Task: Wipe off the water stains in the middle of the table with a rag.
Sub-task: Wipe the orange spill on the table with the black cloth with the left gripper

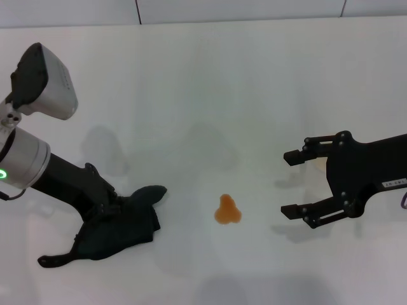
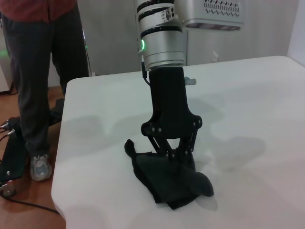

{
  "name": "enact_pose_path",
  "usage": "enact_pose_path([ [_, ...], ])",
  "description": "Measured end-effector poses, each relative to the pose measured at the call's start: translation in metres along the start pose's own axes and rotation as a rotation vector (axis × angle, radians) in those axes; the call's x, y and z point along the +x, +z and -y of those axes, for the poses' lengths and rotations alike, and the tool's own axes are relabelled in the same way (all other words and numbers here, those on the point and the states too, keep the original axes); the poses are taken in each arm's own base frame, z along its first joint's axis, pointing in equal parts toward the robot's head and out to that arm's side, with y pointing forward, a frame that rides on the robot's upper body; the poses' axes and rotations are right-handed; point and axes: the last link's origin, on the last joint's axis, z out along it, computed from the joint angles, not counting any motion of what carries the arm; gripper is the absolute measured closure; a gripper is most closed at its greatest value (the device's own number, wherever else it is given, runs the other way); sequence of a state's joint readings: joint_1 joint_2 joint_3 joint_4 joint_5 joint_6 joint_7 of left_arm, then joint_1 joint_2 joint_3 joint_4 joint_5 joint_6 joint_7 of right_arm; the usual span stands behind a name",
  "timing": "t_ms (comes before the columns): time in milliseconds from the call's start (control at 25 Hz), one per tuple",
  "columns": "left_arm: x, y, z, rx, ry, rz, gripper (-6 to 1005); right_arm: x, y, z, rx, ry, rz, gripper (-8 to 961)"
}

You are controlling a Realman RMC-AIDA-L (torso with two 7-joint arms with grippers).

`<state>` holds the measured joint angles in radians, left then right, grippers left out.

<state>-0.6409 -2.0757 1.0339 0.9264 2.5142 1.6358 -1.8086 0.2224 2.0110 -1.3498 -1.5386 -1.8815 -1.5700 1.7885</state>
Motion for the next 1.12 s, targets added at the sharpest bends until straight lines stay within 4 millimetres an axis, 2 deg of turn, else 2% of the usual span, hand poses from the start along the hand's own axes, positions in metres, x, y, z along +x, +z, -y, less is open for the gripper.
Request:
enact_pose_path([
  [240,0.006,0.000,0.001,-0.003,0.016,0.007,898,0.000,0.000,0.000,0.003,0.000,0.000,96],
  [440,0.023,0.003,0.002,-0.018,0.051,0.002,898,0.000,0.000,0.001,0.008,0.000,0.001,96],
  [520,0.041,0.008,0.004,-0.016,0.098,-0.015,898,0.001,-0.001,0.002,0.009,0.000,0.002,96],
  [720,0.071,0.016,0.003,-0.014,0.186,-0.033,898,0.001,0.000,0.004,0.015,0.002,0.000,96],
  [880,0.094,0.024,-0.005,-0.034,0.269,-0.033,898,0.002,0.000,0.004,0.015,0.005,-0.003,96],
  [1120,0.114,0.041,-0.021,-0.063,0.369,-0.015,898,0.004,0.001,0.003,0.012,0.013,-0.007,96],
])
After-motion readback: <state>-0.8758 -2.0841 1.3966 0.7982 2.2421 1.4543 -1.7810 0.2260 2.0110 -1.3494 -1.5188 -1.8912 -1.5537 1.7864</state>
